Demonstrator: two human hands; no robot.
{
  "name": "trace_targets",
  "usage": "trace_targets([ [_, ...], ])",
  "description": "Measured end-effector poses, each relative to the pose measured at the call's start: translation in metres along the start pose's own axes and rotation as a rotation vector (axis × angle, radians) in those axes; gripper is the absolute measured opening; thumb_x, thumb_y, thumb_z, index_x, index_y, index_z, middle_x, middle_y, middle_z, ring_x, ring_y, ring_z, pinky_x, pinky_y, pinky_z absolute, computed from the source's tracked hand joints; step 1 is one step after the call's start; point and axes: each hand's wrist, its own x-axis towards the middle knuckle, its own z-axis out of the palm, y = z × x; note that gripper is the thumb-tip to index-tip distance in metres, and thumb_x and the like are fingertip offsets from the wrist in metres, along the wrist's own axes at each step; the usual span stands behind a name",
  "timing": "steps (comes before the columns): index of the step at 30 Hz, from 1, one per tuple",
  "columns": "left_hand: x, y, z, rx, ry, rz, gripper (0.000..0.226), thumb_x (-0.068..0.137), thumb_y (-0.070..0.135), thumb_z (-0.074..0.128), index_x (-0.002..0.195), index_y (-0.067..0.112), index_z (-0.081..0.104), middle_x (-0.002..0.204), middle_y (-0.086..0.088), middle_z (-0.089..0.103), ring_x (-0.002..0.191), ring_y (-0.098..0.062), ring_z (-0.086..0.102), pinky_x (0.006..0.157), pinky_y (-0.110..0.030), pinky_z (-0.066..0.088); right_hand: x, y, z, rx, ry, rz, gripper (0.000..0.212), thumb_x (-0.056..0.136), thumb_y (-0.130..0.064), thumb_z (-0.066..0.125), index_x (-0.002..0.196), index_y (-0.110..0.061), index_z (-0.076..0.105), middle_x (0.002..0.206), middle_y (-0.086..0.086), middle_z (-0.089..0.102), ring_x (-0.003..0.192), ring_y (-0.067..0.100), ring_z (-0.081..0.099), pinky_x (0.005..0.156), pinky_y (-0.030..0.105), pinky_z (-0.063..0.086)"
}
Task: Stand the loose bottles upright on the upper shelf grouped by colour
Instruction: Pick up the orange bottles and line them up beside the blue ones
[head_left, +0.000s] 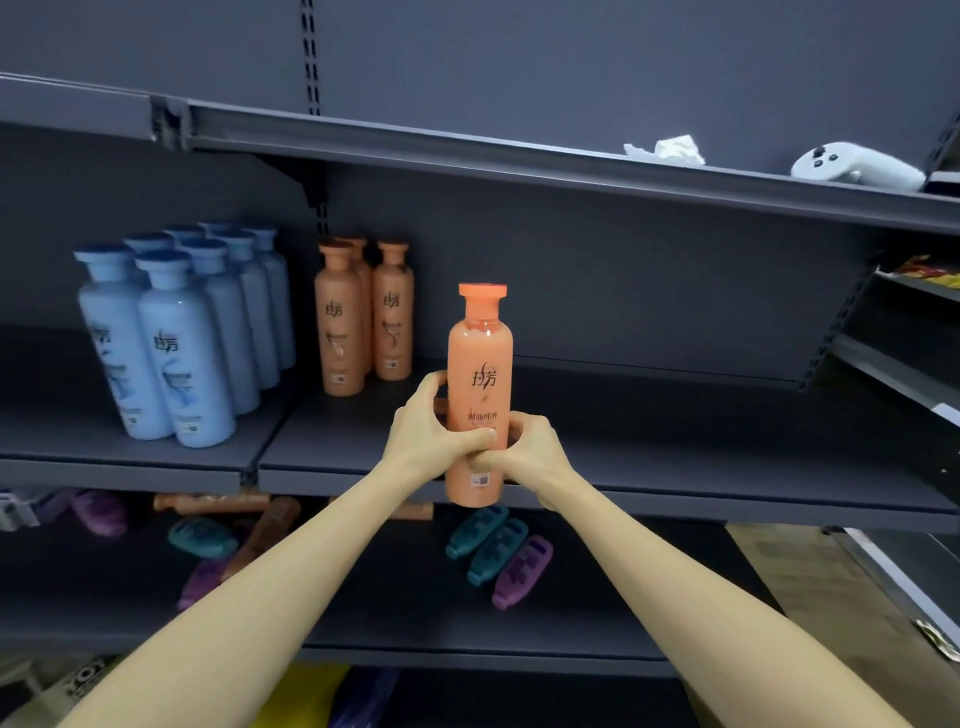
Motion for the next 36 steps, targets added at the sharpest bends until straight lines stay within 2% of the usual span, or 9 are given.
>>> trace_targets([
  [7,0.019,-0.023,-0.043,0.013,0.023,-0.015,0.060,0.065,0.018,0.081,0.116,0.022,0.049,0.107,0.005,0.064,0.098,-0.010,0.061,0.082,-0.031,0.053,0.027,-0.016,0.040,-0.008,-0.020,-0.022,0.036,0.067,-0.008,0.076,0.100,-0.019,0.066,0.095,-0.003,0.070,0.090,0.013,0.066,0.076,0.027,0.055],
  [12,0.034,-0.038,-0.068,0.027,0.035,0.007,0.056,0.063,0.017,0.083,0.107,0.026,0.049,0.104,0.009,0.063,0.095,-0.005,0.060,0.079,-0.023,0.050,0.047,-0.024,0.066,0.003,-0.012,-0.034,0.037,0.065,-0.008,0.077,0.099,-0.017,0.067,0.094,-0.002,0.070,0.088,0.013,0.067,0.077,0.028,0.055],
  [18,0.050,-0.057,-0.086,0.036,0.022,0.005,0.072,0.060,0.019,0.085,0.123,0.018,0.049,0.108,0.005,0.063,0.100,-0.011,0.060,0.087,-0.032,0.052,0.063,-0.026,0.088,0.028,0.007,-0.020,0.038,0.064,-0.005,0.077,0.100,-0.016,0.066,0.092,-0.003,0.070,0.087,0.012,0.067,0.076,0.028,0.055],
  [24,0.058,-0.069,-0.099,0.042,-0.007,0.023,0.074,0.062,0.017,0.085,0.126,0.016,0.048,0.109,0.006,0.060,0.102,-0.012,0.058,0.087,-0.029,0.049,0.072,-0.028,0.104,0.008,0.017,-0.013,0.038,0.066,-0.006,0.076,0.101,-0.016,0.066,0.090,-0.005,0.069,0.084,0.008,0.066,0.069,0.020,0.051],
  [29,0.065,-0.077,-0.103,0.044,-0.033,0.021,0.077,0.062,0.018,0.084,0.130,0.015,0.047,0.116,0.000,0.061,0.106,-0.015,0.058,0.091,-0.033,0.049,0.075,-0.028,0.111,0.006,0.040,0.006,0.040,0.066,-0.007,0.077,0.103,-0.016,0.065,0.094,-0.003,0.069,0.087,0.010,0.065,0.072,0.022,0.052],
  [36,0.071,-0.078,-0.097,0.008,-0.056,0.040,0.076,0.064,0.014,0.083,0.130,0.017,0.045,0.111,0.004,0.060,0.104,-0.013,0.058,0.089,-0.029,0.048,0.080,-0.023,0.110,-0.010,0.083,0.022,0.042,0.066,-0.007,0.078,0.105,-0.015,0.065,0.095,-0.001,0.069,0.088,0.013,0.066,0.077,0.026,0.054],
])
